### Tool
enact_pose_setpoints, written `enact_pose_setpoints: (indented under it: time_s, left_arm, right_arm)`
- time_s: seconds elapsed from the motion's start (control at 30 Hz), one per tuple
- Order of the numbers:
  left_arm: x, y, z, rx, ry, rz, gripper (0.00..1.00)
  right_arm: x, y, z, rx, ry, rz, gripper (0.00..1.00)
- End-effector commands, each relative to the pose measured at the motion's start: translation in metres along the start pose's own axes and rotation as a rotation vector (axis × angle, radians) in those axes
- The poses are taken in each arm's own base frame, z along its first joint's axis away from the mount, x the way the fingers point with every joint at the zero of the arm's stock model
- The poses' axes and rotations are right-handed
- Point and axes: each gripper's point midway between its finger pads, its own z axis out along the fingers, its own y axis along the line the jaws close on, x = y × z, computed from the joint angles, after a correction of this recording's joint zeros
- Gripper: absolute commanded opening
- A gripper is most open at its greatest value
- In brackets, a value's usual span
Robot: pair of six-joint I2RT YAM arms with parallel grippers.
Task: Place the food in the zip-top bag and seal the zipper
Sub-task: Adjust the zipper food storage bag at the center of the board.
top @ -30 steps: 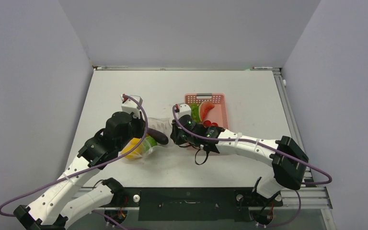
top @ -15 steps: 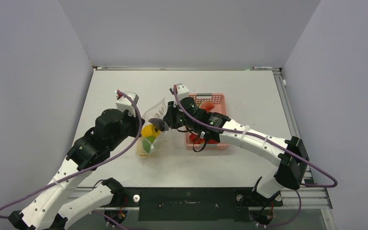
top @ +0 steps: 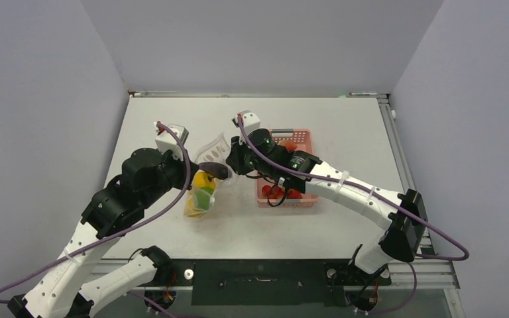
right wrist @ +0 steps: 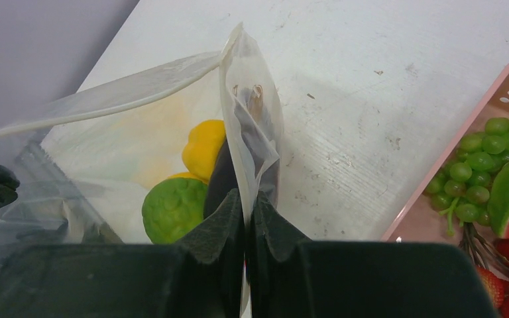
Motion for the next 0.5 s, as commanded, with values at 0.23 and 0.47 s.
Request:
enact_pose_setpoints:
  time_s: [0.23, 0.47]
  left_arm:
    - [0.010, 0.009, 0.027, -0.063, 0.003, 0.012, 0.00]
    - [0.025, 0.012, 0.042, -0.079, 0.037, 0.022, 0.00]
  right_arm:
    - [0.017, -0.024, 0.019, 0.042, 0.044, -0.007, 0.05]
    - [0.051, -0.044, 0.029, 0.083, 0.115, -0.010, 0.05]
